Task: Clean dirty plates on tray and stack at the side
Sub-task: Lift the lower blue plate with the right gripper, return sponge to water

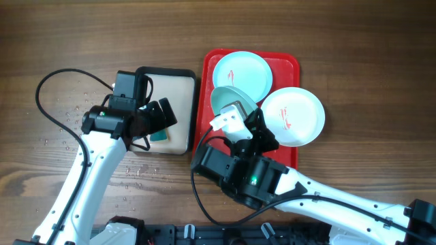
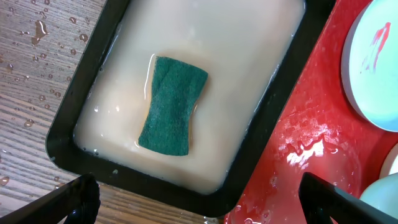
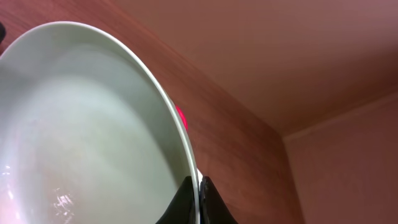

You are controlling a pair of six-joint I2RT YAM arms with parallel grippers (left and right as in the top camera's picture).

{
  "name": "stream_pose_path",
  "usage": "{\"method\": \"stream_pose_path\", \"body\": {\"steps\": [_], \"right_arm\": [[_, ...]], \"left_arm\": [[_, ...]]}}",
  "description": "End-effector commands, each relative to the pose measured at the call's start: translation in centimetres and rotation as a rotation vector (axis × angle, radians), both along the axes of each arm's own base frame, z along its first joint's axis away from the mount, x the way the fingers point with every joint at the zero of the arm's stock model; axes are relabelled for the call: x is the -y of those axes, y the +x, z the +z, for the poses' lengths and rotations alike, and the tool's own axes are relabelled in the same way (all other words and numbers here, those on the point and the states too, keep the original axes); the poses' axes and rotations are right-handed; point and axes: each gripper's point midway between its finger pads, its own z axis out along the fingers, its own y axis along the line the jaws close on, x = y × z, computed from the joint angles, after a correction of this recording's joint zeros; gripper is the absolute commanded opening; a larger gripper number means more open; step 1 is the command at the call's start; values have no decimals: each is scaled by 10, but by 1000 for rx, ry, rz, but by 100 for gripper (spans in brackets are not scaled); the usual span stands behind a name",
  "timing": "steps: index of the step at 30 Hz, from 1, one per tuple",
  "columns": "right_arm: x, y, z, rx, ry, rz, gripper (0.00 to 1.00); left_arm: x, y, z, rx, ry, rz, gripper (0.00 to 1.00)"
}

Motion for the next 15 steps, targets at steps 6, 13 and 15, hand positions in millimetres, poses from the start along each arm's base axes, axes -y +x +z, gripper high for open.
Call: {"method": "stream_pose_path", "body": {"steps": [6, 13, 15], "right_arm": [[-5, 0, 4, -8, 24, 18, 4], [-5, 0, 2, -14, 43, 12, 4], [-4, -1, 2, -15, 41, 12, 4]], "left_arm": [[1, 4, 9, 24, -14, -4, 100], [1, 4, 9, 24, -14, -4, 100], [1, 4, 9, 24, -13, -5, 100]]}}
